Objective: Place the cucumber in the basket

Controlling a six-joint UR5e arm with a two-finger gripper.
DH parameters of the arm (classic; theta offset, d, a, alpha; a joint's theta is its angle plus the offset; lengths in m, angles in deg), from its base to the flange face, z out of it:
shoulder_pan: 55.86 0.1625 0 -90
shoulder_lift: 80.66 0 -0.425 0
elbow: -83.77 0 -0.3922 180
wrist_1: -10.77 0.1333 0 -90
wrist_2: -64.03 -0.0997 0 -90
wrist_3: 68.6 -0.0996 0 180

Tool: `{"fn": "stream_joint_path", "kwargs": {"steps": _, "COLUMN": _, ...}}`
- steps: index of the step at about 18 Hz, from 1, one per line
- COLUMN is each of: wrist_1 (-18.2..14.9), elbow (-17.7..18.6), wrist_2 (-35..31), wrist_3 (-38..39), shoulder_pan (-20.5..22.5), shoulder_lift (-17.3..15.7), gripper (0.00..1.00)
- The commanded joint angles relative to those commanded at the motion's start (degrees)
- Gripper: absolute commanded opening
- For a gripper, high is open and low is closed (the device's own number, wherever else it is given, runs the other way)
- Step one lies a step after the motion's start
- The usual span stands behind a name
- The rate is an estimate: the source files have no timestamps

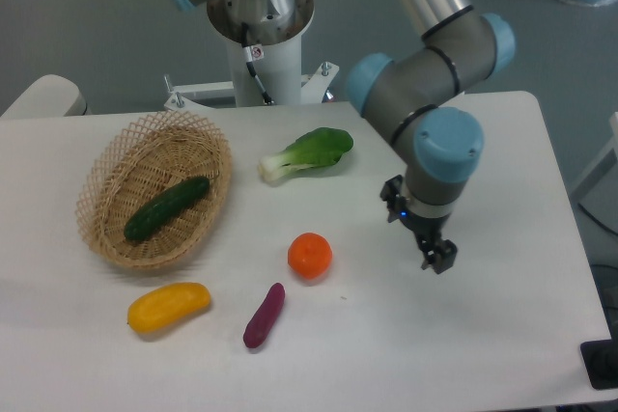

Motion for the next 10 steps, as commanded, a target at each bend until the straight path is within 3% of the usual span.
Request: {"fn": "stream_joint_path", "kwargs": {"steps": 10, "wrist_1": 0.27, "elbow": 0.18, "wrist_2": 0.0, "wrist_3": -0.18, "shoulder_pan": 1.5, "shoulder_lift": 0.79, "gripper": 1.0}}
